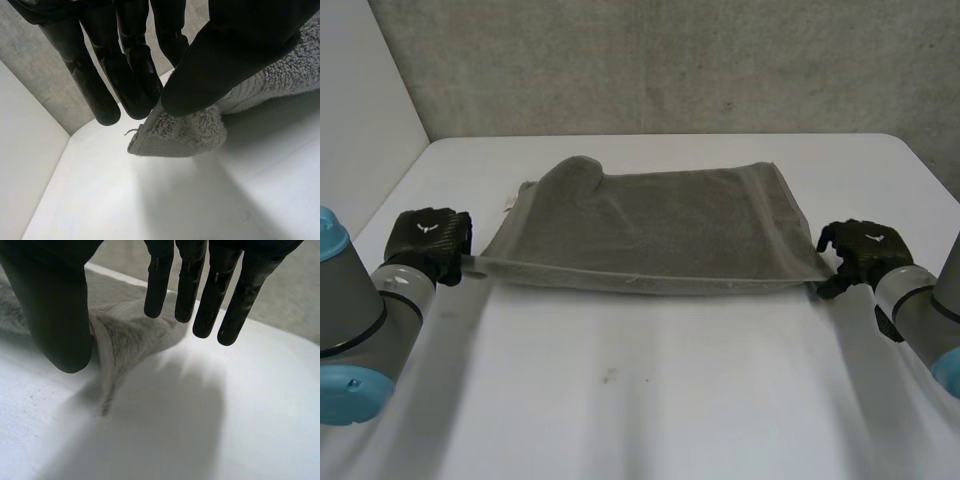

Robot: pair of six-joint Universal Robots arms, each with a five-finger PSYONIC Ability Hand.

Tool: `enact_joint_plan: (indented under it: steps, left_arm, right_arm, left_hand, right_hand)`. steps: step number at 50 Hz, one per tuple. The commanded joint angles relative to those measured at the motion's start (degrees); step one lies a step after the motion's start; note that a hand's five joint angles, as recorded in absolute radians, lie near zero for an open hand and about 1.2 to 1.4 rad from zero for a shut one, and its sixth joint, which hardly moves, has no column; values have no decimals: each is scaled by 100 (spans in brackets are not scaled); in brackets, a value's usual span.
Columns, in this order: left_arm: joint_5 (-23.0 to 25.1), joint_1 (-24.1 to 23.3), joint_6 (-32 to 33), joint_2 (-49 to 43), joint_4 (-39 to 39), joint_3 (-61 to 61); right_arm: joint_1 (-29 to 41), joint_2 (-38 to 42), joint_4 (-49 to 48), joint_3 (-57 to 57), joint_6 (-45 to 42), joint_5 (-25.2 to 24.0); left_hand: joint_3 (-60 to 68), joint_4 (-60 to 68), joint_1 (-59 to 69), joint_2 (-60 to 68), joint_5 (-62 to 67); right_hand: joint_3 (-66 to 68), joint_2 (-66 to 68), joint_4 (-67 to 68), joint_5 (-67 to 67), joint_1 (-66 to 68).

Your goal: Fold the laundry

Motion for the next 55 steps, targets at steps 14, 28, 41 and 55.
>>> enact_joint_plan:
  steps: [14, 28, 41, 55]
  left_arm:
    - [8, -8, 2, 41, 2, -33]
    - [-1, -52, 98, 628, -489, -147]
    - [87, -96, 1266, 2289, -3580, -367]
    - [448, -290, 1575, 1715, -3297, -184]
  right_arm:
    - [-78, 364, 304, 42, 1343, 70]
    - [-122, -831, 128, 50, 376, 0]
    - [-931, -2536, 2404, 297, -4634, -291]
    - [-1028, -2870, 3195, 420, -5267, -475]
  left_hand:
    - [1026, 1021, 1072, 1019, 1151]
    - [1026, 1021, 1072, 1019, 1151]
    - [1026, 1021, 1072, 1019, 1151]
    - [1026, 1021, 1072, 1019, 1151]
  right_hand:
    - [872, 805, 856, 898, 1227]
    - [4705, 4638, 4689, 4731, 5060]
    - [4705, 4638, 4689, 4731, 5060]
    - [4705, 4638, 4689, 4731, 5060]
